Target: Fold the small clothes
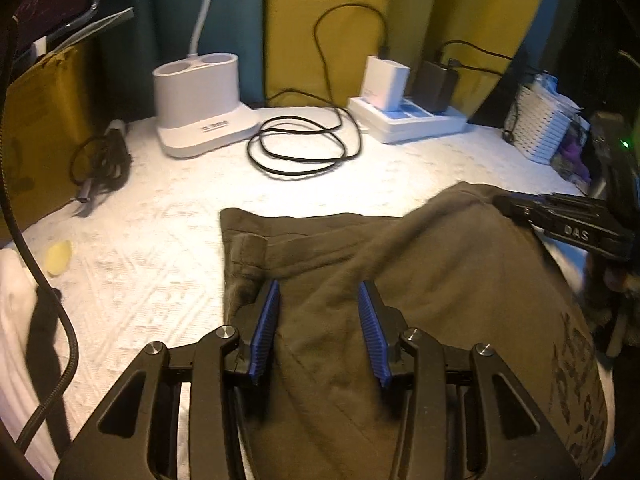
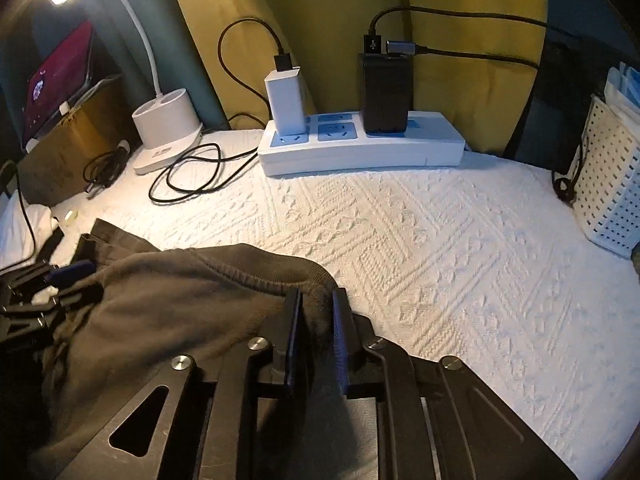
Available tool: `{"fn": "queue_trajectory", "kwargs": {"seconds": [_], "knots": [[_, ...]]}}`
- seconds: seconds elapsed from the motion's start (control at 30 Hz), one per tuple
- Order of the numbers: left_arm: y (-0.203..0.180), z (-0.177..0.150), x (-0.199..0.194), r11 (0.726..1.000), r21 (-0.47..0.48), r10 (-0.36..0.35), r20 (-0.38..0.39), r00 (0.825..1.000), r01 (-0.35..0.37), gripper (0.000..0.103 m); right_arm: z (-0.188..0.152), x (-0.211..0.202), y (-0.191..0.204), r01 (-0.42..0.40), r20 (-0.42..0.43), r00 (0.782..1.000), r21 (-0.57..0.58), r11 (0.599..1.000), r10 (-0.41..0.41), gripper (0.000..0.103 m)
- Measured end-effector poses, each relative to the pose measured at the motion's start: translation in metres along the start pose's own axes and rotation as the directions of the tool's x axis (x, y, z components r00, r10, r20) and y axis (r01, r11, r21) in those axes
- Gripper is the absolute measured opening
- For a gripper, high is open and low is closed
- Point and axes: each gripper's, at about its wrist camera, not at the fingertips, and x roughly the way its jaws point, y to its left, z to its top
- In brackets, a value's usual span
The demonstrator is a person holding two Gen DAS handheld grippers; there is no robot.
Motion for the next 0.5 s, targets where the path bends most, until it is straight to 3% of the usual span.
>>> {"fn": "queue_trajectory", "kwargs": {"seconds": [0.07,0.13,0.2,0.33,0.43,0.5], "knots": [[-0.004,0.000,0.001,1.000,0.021,0.021,-0.004,1.000,-0.021,0.041,-0.002,0.000,-0.003,0.025,0.004,1.000,0.005,1.000,-0.025,0.027],[-0.007,0.001,0.002,0.998,0.042,0.043,-0.007,0.999,-0.043,0.042,-0.003,-0.001,-0.008,0.049,0.003,0.999,0.025,0.998,-0.049,0.043],[-0.006,0.002,0.002,0.998,0.039,0.041,-0.007,0.999,-0.040,0.042,-0.003,-0.003,-0.014,0.059,-0.002,0.998,0.045,0.997,-0.059,0.050],[-0.004,0.003,-0.005,0.999,0.027,0.039,-0.019,0.999,-0.038,0.042,-0.006,-0.006,-0.015,0.066,-0.004,0.998,0.047,0.997,-0.066,0.050],[-0.002,0.004,-0.026,1.000,0.006,0.001,0.017,1.000,-0.001,0.044,-0.006,-0.011,-0.014,0.077,-0.005,0.997,0.049,0.996,-0.077,0.050],[0.001,0.004,-0.038,1.000,-0.019,-0.008,0.043,0.999,0.008,0.060,-0.008,-0.018,-0.015,0.078,-0.004,0.997,0.054,0.996,-0.077,0.053]]}}
